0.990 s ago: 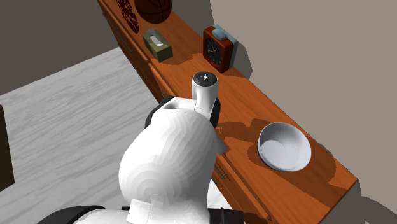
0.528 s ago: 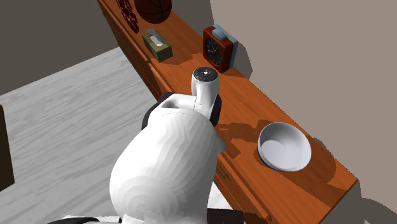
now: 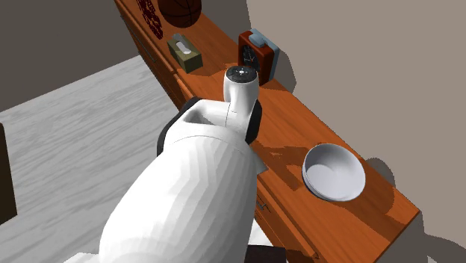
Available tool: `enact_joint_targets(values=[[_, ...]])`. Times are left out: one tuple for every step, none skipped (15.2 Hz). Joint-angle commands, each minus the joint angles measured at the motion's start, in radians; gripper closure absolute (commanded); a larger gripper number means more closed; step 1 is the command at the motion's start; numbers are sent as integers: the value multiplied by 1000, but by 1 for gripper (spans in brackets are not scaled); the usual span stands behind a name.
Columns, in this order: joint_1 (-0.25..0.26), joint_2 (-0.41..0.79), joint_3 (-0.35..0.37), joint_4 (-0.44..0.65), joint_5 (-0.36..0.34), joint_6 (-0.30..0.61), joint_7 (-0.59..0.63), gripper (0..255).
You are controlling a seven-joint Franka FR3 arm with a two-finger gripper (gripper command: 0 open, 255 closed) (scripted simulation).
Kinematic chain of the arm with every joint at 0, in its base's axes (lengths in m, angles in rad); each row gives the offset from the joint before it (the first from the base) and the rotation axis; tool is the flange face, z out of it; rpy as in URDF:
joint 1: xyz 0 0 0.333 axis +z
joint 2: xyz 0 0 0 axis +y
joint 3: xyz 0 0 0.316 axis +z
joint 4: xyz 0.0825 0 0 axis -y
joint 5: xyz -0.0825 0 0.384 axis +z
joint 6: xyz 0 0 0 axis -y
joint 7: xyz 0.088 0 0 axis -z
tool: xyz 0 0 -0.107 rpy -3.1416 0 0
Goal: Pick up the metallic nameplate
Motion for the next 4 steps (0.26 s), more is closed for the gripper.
enact_joint_targets(values=[[0,-17,-1,7,-2,-24,0,255],[0,-25,-1,11,-3,-35,1,255],[1,-26,-1,11,-3,-37,1,255],[0,-26,-1,11,-3,-37,1,255]])
